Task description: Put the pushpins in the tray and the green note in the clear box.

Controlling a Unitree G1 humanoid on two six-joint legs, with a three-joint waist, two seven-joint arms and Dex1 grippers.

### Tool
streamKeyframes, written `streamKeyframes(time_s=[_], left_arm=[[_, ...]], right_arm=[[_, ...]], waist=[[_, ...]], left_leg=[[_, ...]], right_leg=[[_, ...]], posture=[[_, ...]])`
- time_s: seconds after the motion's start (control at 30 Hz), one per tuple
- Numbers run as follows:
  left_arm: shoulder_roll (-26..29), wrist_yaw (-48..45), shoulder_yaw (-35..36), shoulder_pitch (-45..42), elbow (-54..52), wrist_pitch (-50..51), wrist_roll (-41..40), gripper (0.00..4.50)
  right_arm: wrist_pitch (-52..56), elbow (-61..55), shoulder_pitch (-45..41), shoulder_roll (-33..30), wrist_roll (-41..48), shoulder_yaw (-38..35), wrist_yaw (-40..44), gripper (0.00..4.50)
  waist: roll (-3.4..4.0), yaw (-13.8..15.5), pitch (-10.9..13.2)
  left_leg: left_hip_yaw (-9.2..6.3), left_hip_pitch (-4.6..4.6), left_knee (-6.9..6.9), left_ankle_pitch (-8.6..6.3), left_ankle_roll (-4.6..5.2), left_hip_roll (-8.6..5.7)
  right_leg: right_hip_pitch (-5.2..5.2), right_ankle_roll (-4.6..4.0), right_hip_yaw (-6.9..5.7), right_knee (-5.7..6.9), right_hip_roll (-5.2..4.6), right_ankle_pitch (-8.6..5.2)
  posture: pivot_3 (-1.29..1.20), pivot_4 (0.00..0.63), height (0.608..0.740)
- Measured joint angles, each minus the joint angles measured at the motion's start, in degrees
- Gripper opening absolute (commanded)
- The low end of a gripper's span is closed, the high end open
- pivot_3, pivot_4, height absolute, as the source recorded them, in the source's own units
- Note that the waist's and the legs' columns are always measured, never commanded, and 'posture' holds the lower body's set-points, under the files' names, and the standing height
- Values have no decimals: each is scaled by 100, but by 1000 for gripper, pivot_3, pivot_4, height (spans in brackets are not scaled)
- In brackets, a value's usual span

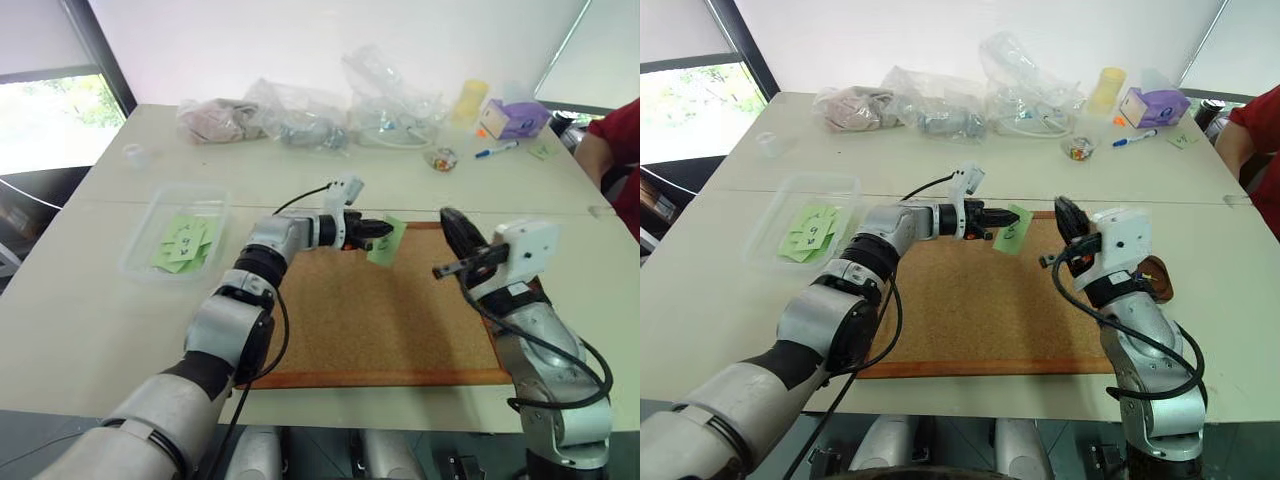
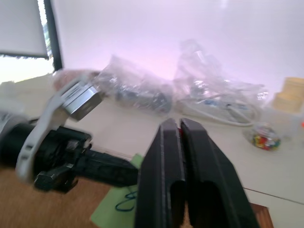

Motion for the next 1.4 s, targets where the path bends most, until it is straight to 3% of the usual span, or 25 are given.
streamKeyframes(time_s=[0.1,0.2,0.37,0.53,0.77,0.87,1.1,1.4], left_arm=[[291,-86,269,43,-814,605,-408,119],[573,-165,267,463,-2011,1125,-688,119],[819,-341,-278,1601,-3782,1602,-925,119],[672,6,-141,1793,-4388,1852,-1313,119],[553,376,57,1808,-4411,2151,-1745,119],[601,419,56,1808,-4411,2161,-1783,0],[671,468,44,1809,-4411,2188,-1900,0],[665,468,-9,1809,-4410,2158,-1901,0]], right_arm=[[261,423,156,-159,-174,-617,-402,0],[567,886,430,-394,-366,-783,-493,0],[837,1397,469,-480,-421,-865,-521,0],[858,1797,297,-545,-429,-911,-476,0],[826,2166,266,-894,-742,-761,-358,0],[829,2345,259,-883,-734,-762,-311,806],[885,2403,111,-634,-334,-1049,-326,4375],[961,2394,32,-349,218,-1494,-446,4450]], waist=[[0,-17,0],[10,-43,-5],[17,-46,-6],[17,-14,-6],[17,-41,-6],[17,-41,-6],[17,-25,-6],[17,-32,-6]], left_leg=[[1,0,-2,-1,2,1],[2,8,-8,0,0,14],[3,14,-8,8,-13,22],[2,12,-4,6,-10,14],[2,13,-5,5,-10,7],[2,13,-5,6,-10,8],[2,12,-5,6,-10,11],[2,12,-6,6,-10,12]], right_leg=[[0,0,2,-2,-2,0],[0,0,3,4,4,0],[0,-2,6,12,10,0],[4,-2,6,6,3,1],[4,-2,5,6,8,1],[3,-2,5,6,8,1],[4,-2,6,5,5,1],[4,-2,6,6,6,0]], posture=[[0,150,737],[0,150,737],[0,150,737],[0,150,737],[0,150,737],[0,150,737],[0,150,737],[0,150,737]])
